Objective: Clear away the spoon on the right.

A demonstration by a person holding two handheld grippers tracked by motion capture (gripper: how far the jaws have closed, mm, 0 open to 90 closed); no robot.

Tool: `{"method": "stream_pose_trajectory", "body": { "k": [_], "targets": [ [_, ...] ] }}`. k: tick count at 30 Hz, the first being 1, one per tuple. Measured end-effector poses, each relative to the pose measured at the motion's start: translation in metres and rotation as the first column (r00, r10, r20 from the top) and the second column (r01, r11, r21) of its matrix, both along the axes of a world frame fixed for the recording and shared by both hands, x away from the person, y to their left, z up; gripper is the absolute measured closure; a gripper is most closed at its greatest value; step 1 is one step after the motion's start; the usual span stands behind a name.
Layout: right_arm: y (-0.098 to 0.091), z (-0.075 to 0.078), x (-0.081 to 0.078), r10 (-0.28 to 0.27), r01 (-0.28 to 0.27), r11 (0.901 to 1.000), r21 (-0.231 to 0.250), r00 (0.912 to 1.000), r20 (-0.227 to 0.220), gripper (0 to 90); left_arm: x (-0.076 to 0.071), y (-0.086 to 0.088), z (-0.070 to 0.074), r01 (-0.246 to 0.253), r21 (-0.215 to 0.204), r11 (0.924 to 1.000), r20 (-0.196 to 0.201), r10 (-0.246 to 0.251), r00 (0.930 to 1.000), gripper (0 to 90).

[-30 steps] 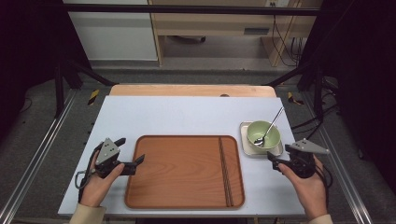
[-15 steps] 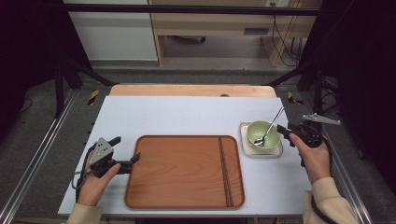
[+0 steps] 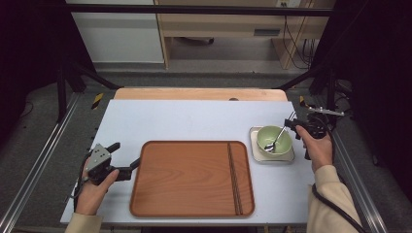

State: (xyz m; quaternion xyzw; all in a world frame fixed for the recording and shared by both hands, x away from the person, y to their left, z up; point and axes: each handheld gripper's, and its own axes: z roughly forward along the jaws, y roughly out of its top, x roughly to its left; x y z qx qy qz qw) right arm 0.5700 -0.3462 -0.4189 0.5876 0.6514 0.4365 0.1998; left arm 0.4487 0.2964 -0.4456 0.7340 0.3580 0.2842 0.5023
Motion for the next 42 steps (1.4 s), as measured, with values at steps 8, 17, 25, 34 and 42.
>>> {"method": "stream_pose_trajectory", "body": {
  "k": [8,17,25,34,42],
  "targets": [
    [0.006,-0.002,0.006,0.001,-0.001,1.0,0.006,1.0,0.003,79.1,-0.001,0.0,0.0,0.002,0.004,1.0,0.002,-0.002,1.0,3.7],
    [0.025,0.031,-0.008,0.085,-0.085,0.9963,0.002,0.9916,0.098,89.3,-0.001,0.0,-0.002,-0.009,-0.004,0.9999,-0.001,0.009,1.0,4.0],
    [0.038,0.067,-0.022,0.12,-0.099,0.989,-0.11,0.9724,0.2,89.7,-0.002,0.003,-0.001,-0.011,-0.01,0.9999,0.006,0.011,0.9999,4.0],
    [0.053,0.114,-0.046,0.165,-0.138,0.9847,-0.106,0.9319,0.323,89.8,-0.001,0.008,-0.003,-0.023,-0.012,0.9997,0.002,0.023,0.9997,3.9],
    [0.089,0.129,-0.067,0.284,-0.258,0.9584,-0.122,0.8997,0.331,89.8,-0.001,0.01,-0.003,-0.031,-0.018,0.9994,0.008,0.031,0.9995,3.9]
  ]
}}
